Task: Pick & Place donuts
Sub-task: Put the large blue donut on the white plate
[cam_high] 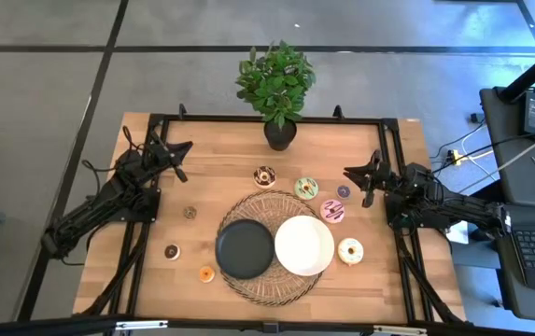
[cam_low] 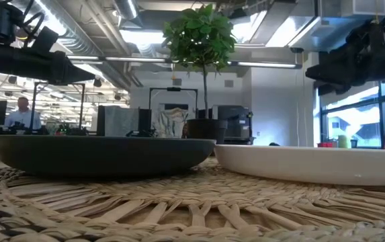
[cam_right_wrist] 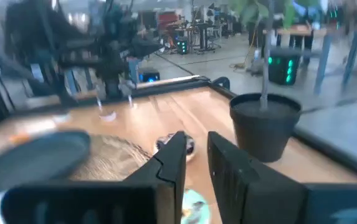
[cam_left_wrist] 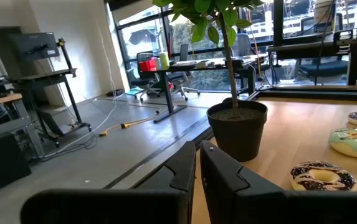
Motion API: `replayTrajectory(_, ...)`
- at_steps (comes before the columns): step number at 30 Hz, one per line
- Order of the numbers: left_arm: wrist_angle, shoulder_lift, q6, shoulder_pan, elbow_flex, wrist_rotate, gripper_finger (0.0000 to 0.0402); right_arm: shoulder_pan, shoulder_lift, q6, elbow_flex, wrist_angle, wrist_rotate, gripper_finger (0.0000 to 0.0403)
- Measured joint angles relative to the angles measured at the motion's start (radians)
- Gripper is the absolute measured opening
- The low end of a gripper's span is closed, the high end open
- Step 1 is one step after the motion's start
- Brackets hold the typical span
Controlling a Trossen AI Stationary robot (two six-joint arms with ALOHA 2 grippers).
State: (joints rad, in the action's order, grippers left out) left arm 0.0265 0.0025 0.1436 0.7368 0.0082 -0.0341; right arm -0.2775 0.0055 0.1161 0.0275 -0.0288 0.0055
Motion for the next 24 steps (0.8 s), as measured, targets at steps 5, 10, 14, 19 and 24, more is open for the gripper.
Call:
replayTrajectory(5, 0.000, 0.000, 0.000, 0.000, 0.000, 0.000, 0.0020, 0.000, 0.000, 0.239, 0.000, 0.000, 0.000, 0.0069)
replayTrajectory(10, 0.000, 0.000, 0.000, 0.000, 0.000, 0.000, 0.0022, 0.000, 0.000, 0.360, 0.000, 0.003, 0.017, 0.0069)
replayTrajectory(14, 0.000, 0.000, 0.000, 0.000, 0.000, 0.000, 0.0020, 0.000, 0.000, 0.480, 0.000, 0.010, 0.068, 0.0069)
replayTrajectory(19, 0.000, 0.000, 0.000, 0.000, 0.000, 0.000, 0.0020, 0.000, 0.000, 0.482, 0.000, 0.020, 0.157, 0.0069)
replayTrajectory(24, 0.000, 0.000, 0.000, 0.000, 0.000, 0.000, 0.0022, 0.000, 0.000, 0.482, 0.000, 0.020, 0.161, 0.0069)
